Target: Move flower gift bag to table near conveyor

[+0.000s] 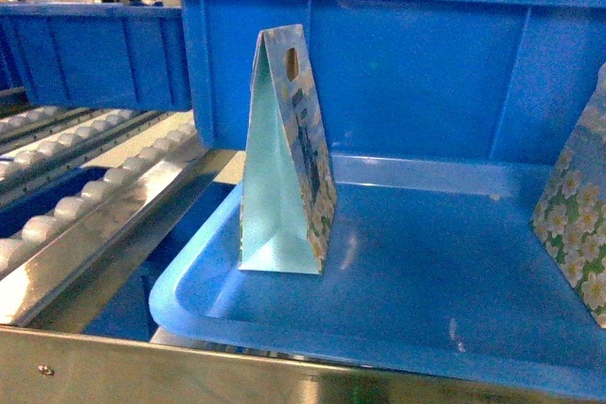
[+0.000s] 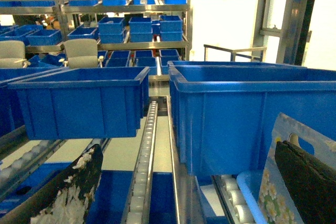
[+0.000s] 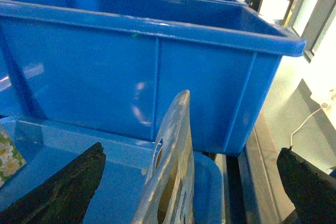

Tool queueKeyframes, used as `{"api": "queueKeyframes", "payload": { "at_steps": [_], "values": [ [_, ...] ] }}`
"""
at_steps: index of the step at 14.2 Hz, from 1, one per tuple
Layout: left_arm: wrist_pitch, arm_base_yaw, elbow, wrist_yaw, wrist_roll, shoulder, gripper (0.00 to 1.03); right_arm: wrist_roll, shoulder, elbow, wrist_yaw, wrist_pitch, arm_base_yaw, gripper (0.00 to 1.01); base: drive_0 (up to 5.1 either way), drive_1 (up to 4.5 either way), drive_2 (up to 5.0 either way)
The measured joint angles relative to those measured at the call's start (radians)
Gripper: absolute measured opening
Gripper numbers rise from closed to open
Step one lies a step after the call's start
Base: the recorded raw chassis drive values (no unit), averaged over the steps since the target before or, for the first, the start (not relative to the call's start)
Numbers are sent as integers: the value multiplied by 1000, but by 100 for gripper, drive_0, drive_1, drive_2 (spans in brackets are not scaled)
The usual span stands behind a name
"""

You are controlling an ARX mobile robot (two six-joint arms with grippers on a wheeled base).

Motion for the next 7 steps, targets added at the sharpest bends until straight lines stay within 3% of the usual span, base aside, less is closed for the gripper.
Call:
{"api": "queueKeyframes", "payload": {
  "at_steps": [7],
  "values": [
    [0,0,0,0,0,0,98,51,66,6,-6,-4,-9,98,0,0,0]
  ]
}}
